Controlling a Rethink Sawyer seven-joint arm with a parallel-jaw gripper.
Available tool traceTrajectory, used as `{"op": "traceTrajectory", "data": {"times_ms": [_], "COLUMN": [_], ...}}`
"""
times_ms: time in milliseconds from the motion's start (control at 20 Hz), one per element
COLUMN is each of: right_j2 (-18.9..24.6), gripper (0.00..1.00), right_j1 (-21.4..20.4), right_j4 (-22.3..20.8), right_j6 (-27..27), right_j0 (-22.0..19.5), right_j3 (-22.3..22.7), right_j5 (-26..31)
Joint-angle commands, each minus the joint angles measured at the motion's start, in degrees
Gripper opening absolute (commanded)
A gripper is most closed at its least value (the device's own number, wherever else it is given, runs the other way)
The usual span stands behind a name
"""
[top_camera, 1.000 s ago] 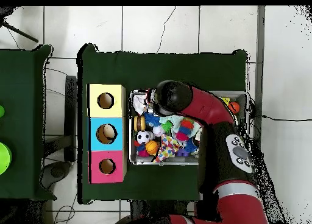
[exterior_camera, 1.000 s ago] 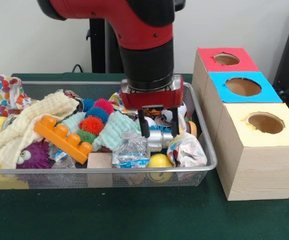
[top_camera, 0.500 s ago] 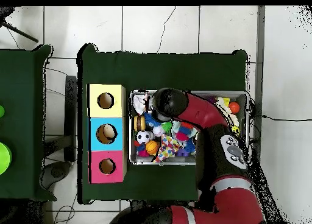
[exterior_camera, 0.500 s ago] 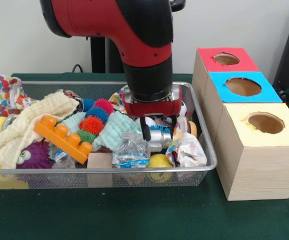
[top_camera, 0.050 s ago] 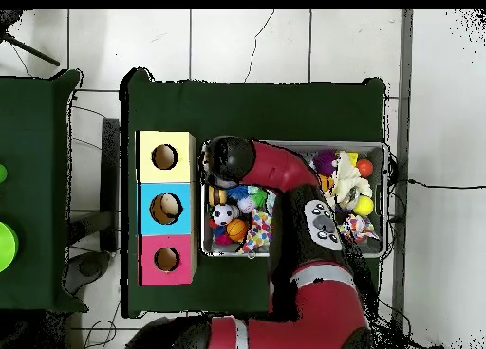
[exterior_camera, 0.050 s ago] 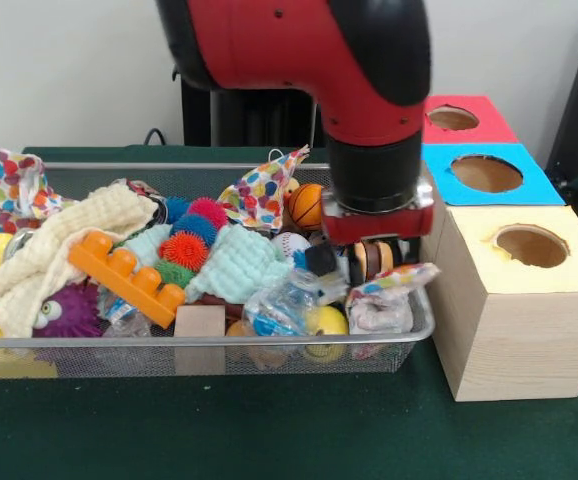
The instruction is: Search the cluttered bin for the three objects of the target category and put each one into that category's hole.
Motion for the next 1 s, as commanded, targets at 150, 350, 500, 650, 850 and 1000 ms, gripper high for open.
{"op": "traceTrajectory", "data": {"times_ms": [150, 350, 500, 650, 850, 1000], "right_j2": [-0.2, 0.2, 0.7, 1.4, 2.7, 3.8], "gripper": [1.00, 1.00, 1.00, 1.00, 1.00, 1.00], "right_j1": [2.6, -1.3, -1.8, -0.6, 0.4, 0.5], "right_j4": [2.2, 2.9, 2.6, 1.7, 0.5, 0.2], "right_j6": [12.2, 11.4, 9.7, 7.8, 5.3, 4.1], "right_j0": [1.7, 0.9, -0.3, -1.5, -3.4, -4.6], "right_j3": [-5.6, -3.8, -3.4, -3.4, -2.0, -0.8], "right_j5": [8.1, 10.5, 10.2, 6.8, 2.5, 2.1]}}
